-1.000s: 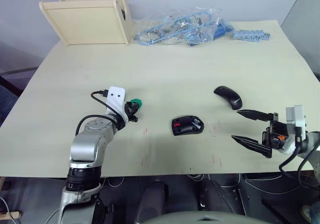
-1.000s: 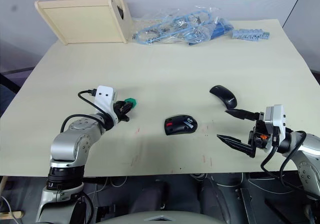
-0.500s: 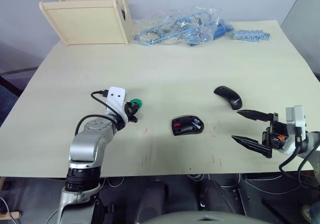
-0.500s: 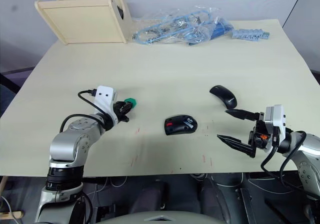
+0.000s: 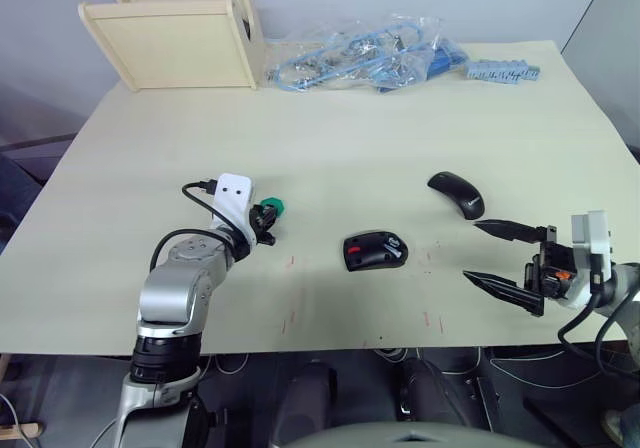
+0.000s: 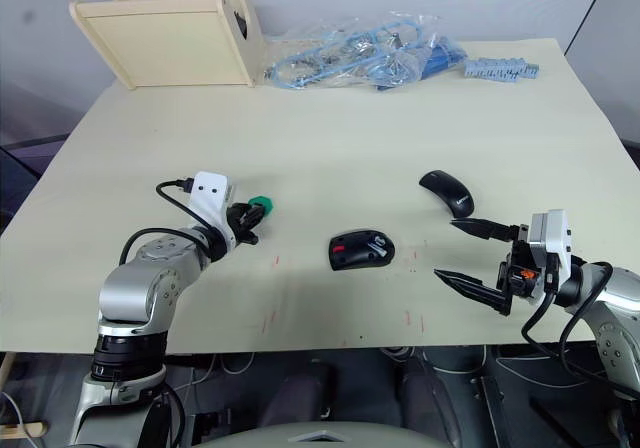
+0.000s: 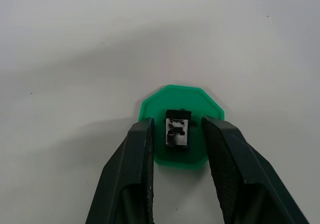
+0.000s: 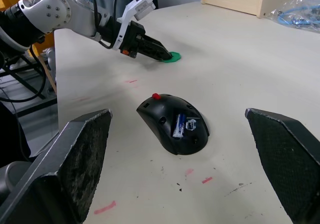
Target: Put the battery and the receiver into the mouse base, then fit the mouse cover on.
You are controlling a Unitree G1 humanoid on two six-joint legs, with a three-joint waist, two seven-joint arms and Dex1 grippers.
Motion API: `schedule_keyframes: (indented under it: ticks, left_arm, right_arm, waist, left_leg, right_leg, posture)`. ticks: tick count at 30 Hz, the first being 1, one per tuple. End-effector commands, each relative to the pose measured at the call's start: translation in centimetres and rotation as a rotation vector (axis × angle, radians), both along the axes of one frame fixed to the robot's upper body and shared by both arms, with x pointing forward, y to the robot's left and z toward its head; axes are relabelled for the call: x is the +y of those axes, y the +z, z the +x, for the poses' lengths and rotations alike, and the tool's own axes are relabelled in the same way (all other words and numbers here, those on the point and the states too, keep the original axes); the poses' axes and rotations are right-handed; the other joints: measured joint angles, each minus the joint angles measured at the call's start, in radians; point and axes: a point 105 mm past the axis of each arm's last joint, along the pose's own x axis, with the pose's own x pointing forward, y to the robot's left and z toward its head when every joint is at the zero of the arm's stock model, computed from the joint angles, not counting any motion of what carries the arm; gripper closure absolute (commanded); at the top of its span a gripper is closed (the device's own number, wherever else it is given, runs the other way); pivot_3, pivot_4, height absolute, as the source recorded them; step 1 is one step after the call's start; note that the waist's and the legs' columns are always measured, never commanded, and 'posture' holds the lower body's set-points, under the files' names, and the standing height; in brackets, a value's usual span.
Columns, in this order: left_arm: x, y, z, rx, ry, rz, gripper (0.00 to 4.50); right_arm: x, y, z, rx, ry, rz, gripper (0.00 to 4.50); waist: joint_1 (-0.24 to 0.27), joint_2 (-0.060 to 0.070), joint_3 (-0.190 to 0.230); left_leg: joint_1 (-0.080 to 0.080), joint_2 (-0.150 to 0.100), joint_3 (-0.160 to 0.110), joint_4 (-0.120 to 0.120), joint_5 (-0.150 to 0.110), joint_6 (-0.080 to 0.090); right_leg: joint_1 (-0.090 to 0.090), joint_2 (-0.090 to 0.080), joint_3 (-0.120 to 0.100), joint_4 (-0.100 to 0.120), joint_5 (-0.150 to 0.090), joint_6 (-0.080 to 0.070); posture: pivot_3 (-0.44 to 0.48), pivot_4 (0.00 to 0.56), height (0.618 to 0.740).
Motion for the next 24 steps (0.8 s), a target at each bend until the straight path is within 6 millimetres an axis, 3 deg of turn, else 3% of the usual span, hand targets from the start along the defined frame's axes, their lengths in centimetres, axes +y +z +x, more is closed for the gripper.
schedule_keyframes:
  ticks: [1,2,13,24]
  left_arm:
    - [0.0,0.3,-0.3,-0.01,-0.005,0.015,4.09]
    - [0.0,0.3,-0.3,-0.009,-0.005,0.015,4.45]
    - [0.0,0.6,-0.3,-0.025,-0.008,0.005,4.45]
    - [-1.7,5.1,-1.8,-0.07,-0.288,-0.132,4.45]
  right_arm:
    - [-0.2,0.9,0.0,-0.045,-0.007,-0.007,0.0]
    - [-0.2,0.9,0.0,-0.045,-0.007,-0.007,0.0]
    - [-0.2,1.0,0.1,-0.047,-0.012,-0.009,0.0]
    - [0.4,2.1,1.0,-0.041,-0.03,0.013,0.0]
  waist:
    - [0.0,0.0,0.0]
    - [0.0,0.0,0.0]
    - [0.0,0.0,0.0]
    - [-0.001,0.0,0.0]
  left_leg:
    - [0.0,0.0,0.0,0.0,0.0,0.0]
    - [0.0,0.0,0.0,0.0,0.0,0.0]
    - [0.0,0.0,0.0,0.0,0.0,0.0]
    - [0.0,0.0,0.0,0.0,0.0,0.0]
  right_leg:
    - [0.0,0.0,0.0,0.0,0.0,0.0]
    - [0.0,0.0,0.0,0.0,0.0,0.0]
    - [0.0,0.0,0.0,0.0,0.0,0.0]
    - [0.0,0.0,-0.001,0.0,0.0,0.0]
  posture:
    - [0.0,0.15,0.74]
    - [0.0,0.15,0.74]
    - [0.0,0.15,0.74]
    - [0.0,0.15,0.74]
